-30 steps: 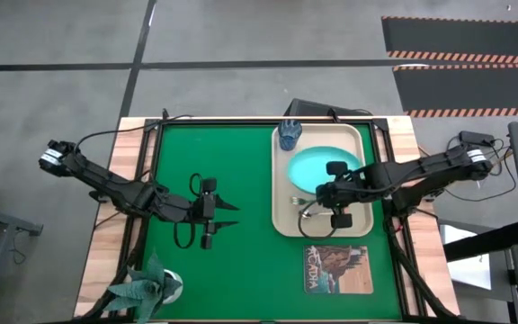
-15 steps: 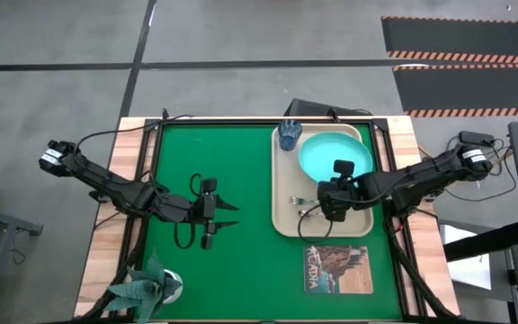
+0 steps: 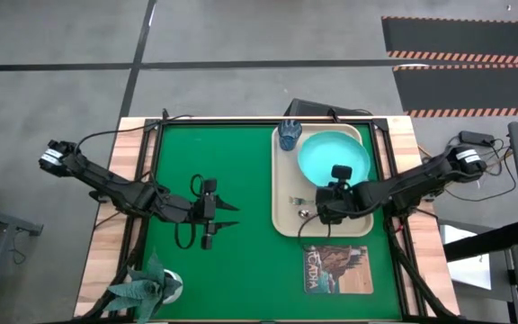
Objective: Pick and place plate/cup/fork/spoon on tray
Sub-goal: Put the blue plate on the center of the white serving tray
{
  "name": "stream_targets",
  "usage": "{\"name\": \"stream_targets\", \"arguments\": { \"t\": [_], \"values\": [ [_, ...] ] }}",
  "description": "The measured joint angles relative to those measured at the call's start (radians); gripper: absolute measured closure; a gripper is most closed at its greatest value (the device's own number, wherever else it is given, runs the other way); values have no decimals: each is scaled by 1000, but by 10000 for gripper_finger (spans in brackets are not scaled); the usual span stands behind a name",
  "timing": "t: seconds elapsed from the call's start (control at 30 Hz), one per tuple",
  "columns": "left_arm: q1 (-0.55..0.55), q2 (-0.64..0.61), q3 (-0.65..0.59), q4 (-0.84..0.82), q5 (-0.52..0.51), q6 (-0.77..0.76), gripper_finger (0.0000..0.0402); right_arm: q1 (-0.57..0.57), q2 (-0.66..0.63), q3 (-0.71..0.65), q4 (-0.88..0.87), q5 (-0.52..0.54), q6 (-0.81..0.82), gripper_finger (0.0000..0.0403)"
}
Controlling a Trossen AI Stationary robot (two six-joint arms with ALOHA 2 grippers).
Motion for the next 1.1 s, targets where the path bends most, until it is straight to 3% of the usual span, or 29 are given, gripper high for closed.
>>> {"name": "stream_targets", "arguments": {
  "t": [0.3, 0.73, 1.1],
  "values": [
    [0, 0, -1, 1, 0, 0, 253, 91, 97, 0, 28, 93, 65, 390],
    [-1, 0, -1, 1, 0, 0, 253, 74, 193, 0, 120, 141, 241, 390],
    [0, 0, -1, 1, 0, 0, 253, 41, 271, 0, 174, 139, 235, 390]
  ]
}}
